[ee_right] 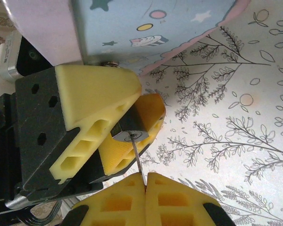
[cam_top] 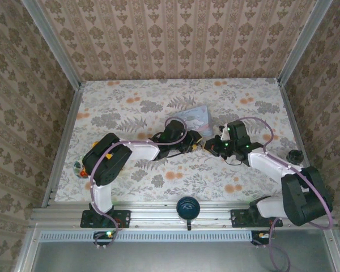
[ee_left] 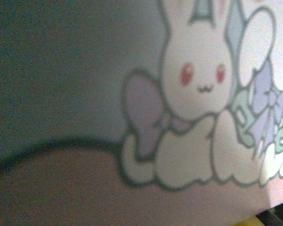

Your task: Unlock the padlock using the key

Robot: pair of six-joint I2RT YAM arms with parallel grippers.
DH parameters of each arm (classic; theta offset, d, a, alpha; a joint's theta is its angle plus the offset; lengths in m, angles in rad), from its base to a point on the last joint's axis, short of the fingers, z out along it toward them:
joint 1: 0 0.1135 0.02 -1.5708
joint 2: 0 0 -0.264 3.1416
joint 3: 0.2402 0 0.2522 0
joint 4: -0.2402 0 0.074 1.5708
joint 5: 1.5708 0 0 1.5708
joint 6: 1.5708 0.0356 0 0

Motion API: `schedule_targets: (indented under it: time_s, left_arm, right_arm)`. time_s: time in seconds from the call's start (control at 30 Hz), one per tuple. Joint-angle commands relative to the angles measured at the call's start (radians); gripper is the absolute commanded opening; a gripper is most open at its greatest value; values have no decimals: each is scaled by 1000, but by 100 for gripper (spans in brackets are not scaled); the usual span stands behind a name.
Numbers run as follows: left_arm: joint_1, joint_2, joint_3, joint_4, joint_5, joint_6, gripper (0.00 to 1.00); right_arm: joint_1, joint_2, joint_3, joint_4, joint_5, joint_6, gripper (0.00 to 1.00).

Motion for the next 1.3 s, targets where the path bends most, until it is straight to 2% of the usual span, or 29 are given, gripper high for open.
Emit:
schedule_targets:
  time_s: [0.0, 0.3, 0.5, 0.83, 1.03, 1.17, 1.27]
  left_arm:
    - [-21, 66, -34, -192, 108, -122, 23]
    - [-22, 74, -14, -213, 125, -104, 23]
    - [-25, 66, 1, -257, 133, -67, 23]
    - [-30, 69, 17, -280, 147, -36, 23]
    - [-34, 76, 30, -284, 158, -27, 23]
    - [-37, 83, 40, -284, 165, -23, 23]
    - [-39, 93, 50, -285, 168, -23, 23]
  right_arm:
    - [2, -33, -15, -26, 17, -4, 0]
    - [2, 29, -36, 132, -27, 74, 0]
    - [-3, 76, 3, 153, -42, 78, 0]
    - [-53, 220, 11, 438, -164, 233, 0]
    - [-74, 261, 10, 534, -213, 280, 0]
    - [-73, 246, 5, 512, -194, 259, 0]
    - [-52, 197, 16, 406, -141, 181, 0]
